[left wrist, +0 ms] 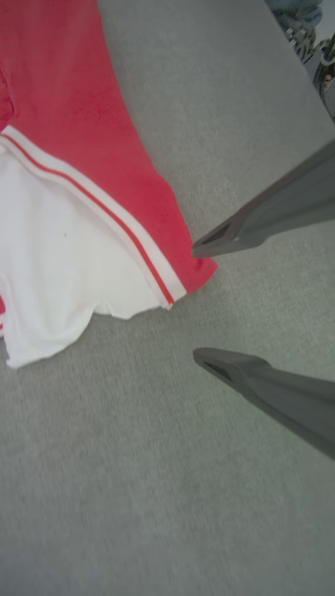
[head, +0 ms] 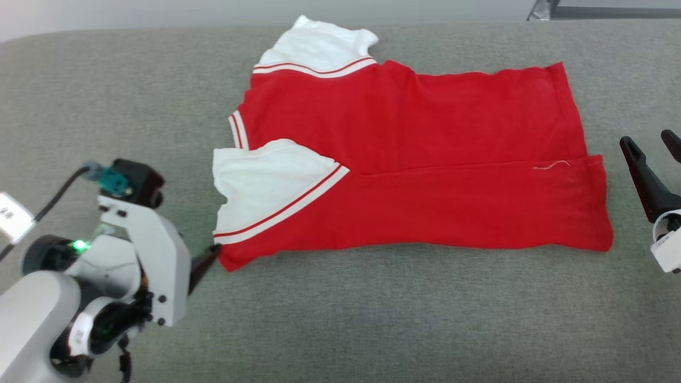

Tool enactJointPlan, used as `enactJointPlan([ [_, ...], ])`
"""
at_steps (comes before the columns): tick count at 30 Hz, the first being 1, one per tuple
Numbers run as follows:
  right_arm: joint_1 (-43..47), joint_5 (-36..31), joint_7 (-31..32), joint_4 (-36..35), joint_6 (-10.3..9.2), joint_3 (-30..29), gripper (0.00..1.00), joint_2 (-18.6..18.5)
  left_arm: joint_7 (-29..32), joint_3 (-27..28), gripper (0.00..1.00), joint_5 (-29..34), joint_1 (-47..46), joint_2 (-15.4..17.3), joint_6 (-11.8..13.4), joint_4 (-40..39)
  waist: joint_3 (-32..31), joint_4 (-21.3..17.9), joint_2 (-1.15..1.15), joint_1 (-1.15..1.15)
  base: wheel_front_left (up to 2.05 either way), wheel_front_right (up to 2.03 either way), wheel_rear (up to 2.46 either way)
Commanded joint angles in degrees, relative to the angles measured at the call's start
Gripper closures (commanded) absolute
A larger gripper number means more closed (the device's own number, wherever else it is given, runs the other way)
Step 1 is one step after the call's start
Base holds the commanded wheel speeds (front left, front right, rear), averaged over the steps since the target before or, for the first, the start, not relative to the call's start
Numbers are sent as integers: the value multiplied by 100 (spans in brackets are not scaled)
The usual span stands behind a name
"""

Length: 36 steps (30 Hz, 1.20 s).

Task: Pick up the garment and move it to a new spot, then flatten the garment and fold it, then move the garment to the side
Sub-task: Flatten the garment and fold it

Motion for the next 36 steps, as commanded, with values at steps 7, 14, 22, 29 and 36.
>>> enactJointPlan([
  [7, -17, -82, 60, -114, -9, 23, 0, 132, 639, -113, 0, -389, -329, -273, 130, 314, 193, -299, 0, 0, 0, 0, 0],
  [14, -90, -42, 59, -151, -9, -33, 0, 153, 720, -73, 0, -642, -478, -503, 2, 957, 360, -474, 0, 0, 0, 0, 0],
  [22, -54, -14, 129, -158, -8, -54, 0, 153, 686, -260, 77, -708, -567, -856, -230, 1537, 426, -585, 0, 0, 0, 0, 0],
  [29, 31, -79, 907, -311, -9, 369, 0, -335, 539, -293, 100, -679, -555, -971, -327, 1659, 429, -589, 0, 0, 0, 0, 0],
  [36, -246, -65, 2337, -287, -9, 1104, 0, -905, 452, -361, 100, -606, -594, -1042, -399, 1641, 470, -463, 0, 0, 0, 0, 0],
])
